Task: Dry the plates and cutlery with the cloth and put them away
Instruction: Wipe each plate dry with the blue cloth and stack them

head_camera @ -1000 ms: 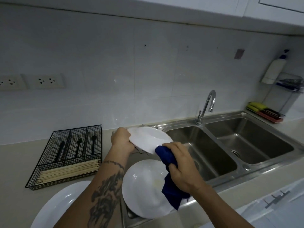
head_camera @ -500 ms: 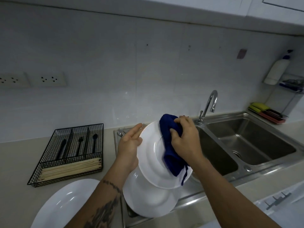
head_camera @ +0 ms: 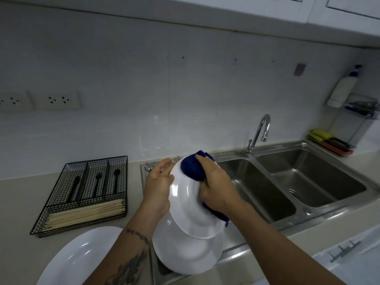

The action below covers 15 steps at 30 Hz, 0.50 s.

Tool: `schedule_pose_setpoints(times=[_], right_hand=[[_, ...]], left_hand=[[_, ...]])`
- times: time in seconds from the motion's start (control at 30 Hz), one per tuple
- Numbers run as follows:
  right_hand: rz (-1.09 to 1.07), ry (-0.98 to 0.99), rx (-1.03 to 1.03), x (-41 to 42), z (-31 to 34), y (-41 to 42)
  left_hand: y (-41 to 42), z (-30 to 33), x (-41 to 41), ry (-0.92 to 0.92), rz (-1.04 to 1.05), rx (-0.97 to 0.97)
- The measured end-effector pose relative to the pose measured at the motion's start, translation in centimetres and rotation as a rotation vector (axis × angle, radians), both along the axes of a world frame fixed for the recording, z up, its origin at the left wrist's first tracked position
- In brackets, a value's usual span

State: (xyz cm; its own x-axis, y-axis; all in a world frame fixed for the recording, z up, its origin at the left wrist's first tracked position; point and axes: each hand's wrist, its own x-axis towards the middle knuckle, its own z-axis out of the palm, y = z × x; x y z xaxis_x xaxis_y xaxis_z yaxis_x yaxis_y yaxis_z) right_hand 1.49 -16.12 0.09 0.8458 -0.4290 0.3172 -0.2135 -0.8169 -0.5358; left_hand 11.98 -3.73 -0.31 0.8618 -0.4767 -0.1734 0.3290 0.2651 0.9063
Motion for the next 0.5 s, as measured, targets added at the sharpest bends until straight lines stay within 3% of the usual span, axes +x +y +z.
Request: schedule_pose_setpoints(times=[0.17, 0.27, 0.4, 0.5], right_hand=[[-0.342, -0.101, 0.163, -1.4, 0.8, -3.1], [-0.445, -0.150, 0.060, -0.6, 1.0, -2.1], [-0.233, 0.014, -0.098, 1.0, -1.0, 2.7], [0.016, -0.054, -0.203, 0.6, -1.9, 5.1]], left_hand=[[1.5, -0.1, 1.0, -0.014, 0.025, 0.033], [1.3, -0.1, 0.4, -0.004, -0.001, 0.049], [-0.3, 0.9, -0.7, -0.023, 0.021, 0.054], [-0.4, 1.7, -0.4, -0.021, 0.061, -0.005]])
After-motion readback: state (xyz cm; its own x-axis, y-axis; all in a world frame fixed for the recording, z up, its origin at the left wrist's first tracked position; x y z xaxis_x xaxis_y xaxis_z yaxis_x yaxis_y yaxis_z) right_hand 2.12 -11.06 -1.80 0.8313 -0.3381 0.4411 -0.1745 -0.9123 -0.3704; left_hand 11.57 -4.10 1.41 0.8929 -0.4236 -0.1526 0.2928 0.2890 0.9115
